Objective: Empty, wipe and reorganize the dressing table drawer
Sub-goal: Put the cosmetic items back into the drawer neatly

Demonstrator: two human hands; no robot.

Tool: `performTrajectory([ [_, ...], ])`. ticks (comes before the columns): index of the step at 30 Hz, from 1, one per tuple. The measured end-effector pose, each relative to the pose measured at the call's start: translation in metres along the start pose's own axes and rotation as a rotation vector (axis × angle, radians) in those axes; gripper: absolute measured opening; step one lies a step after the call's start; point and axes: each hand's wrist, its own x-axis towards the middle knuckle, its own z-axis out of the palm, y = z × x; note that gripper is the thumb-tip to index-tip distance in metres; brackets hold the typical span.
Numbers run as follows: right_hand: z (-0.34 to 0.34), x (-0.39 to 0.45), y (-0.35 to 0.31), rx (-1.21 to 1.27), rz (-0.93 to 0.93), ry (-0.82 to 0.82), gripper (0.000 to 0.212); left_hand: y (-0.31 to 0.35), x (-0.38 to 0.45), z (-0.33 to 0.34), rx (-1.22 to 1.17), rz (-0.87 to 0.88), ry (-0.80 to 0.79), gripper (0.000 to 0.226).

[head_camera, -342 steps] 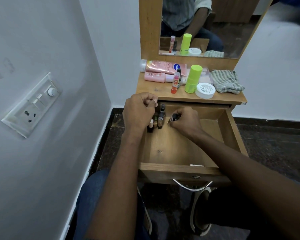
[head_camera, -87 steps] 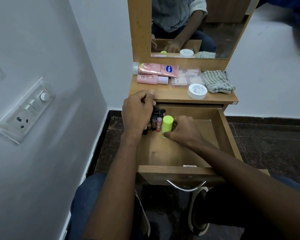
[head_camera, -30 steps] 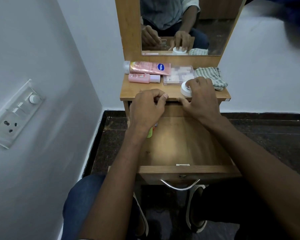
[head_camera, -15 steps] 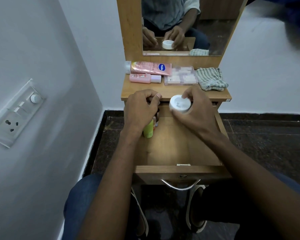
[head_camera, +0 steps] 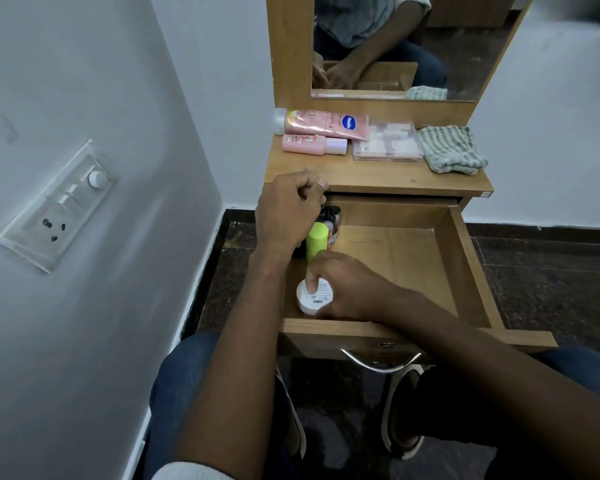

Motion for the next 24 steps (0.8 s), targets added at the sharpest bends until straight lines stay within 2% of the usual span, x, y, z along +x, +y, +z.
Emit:
performTrajectory([
  [3,0.001,0.003,0.0,0.007,0.004,-0.043,0.033,-0.001,-0.001,0.001,0.005,0.003,-0.011,0.018],
  [9,-0.002,0.002,-0.002,0.13,0.143,-0.105,0.018,-0.004,-0.001,0.0,-0.032,-0.035,-0.001,0.018],
  [12,-0.007,0.001,-0.007,0.148,0.181,-0.06,0.012,-0.005,-0.001,0.0,-0.024,-0.046,0.009,0.018],
  [14,-0.011,0.003,-0.009,0.137,0.241,0.075,0.009,-0.005,-0.001,0.0,-0.01,-0.053,0.014,0.019],
  [17,-0.019,0.011,-0.005,0.096,0.409,0.397,0.019,-0.005,0.0,0.0,-0.002,-0.076,0.02,0.02],
  [19,-0.026,0.016,0.0,0.114,0.449,0.543,0.031,-0.005,0.0,0.0,0.003,-0.083,0.029,0.02],
  [21,-0.032,0.021,0.003,0.097,0.424,0.558,0.045,-0.006,0.0,-0.001,0.019,-0.086,0.04,0.02],
  [24,-0.033,0.025,0.005,0.044,0.38,0.483,0.06,-0.007,0.0,-0.001,0.034,-0.096,0.045,0.02],
])
